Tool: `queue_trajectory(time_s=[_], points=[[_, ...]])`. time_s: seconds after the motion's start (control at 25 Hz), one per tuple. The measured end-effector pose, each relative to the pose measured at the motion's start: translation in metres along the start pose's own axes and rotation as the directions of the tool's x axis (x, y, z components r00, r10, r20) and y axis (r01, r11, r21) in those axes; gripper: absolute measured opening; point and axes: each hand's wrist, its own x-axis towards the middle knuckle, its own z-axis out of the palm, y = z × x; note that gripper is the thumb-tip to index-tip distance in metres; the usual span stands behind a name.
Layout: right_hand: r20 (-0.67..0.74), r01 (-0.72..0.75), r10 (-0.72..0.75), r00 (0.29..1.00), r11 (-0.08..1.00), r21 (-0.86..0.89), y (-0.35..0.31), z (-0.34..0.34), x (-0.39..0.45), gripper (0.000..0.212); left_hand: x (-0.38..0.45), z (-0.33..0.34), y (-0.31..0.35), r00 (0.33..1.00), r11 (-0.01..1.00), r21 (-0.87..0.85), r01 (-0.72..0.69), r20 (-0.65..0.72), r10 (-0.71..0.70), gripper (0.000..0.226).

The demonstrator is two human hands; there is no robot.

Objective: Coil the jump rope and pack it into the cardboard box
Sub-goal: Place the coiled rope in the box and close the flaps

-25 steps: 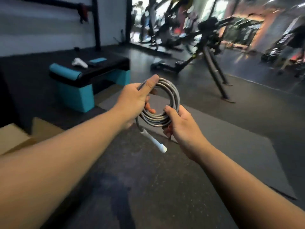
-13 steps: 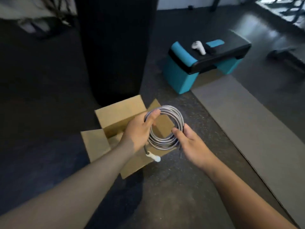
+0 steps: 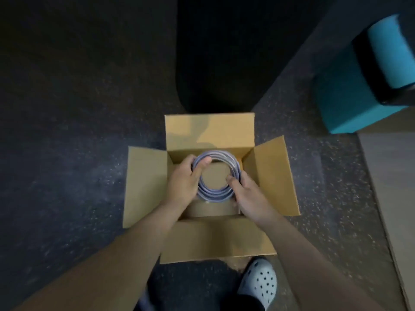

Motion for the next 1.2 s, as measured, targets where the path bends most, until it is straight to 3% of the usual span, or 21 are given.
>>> queue_trajectory(time_s=[0.16, 0.32, 0.52, 0.72, 0.84, 0.96, 1.2], points=[[0.024, -0.073, 0.076, 0.997, 0.990, -0.118, 0.086, 0.015, 0.090, 0.026, 0.046, 0.068, -0.086, 0.994, 0.994, 0.029, 0.105, 0.007, -0.105, 0.033], [0.087, -0.056, 0.083, 0.993, 0.959, -0.277, 0.138, 0.037, 0.157, 0.022, 0.084, 0.103, -0.154, 0.988, 0.984, 0.096, 0.153, -0.017, -0.152, 0.037], [0.099, 0.043, 0.008, 0.995, 0.867, -0.497, 0.166, 0.060, 0.215, 0.026, 0.115, 0.127, -0.202, 0.986, 0.910, 0.380, 0.165, -0.041, -0.161, 0.027], [0.045, 0.117, -0.132, 0.990, 0.611, -0.783, 0.164, 0.062, 0.222, 0.048, 0.130, 0.140, -0.204, 0.988, 0.863, 0.483, 0.144, -0.116, -0.100, 0.031], [-0.005, 0.040, -0.100, 0.995, 0.440, -0.897, 0.161, 0.063, 0.220, 0.064, 0.125, 0.142, -0.204, 0.988, 0.798, 0.587, 0.138, -0.139, -0.069, 0.035], [0.002, 0.037, -0.108, 0.994, 0.321, -0.946, 0.156, 0.068, 0.209, 0.070, 0.117, 0.138, -0.195, 0.991, 0.797, 0.593, 0.115, -0.119, -0.055, 0.039], [-0.017, 0.056, -0.155, 0.988, 0.450, -0.891, 0.091, 0.039, 0.139, 0.063, 0.069, 0.075, -0.122, 0.976, 0.813, 0.556, 0.173, -0.210, -0.063, 0.052]])
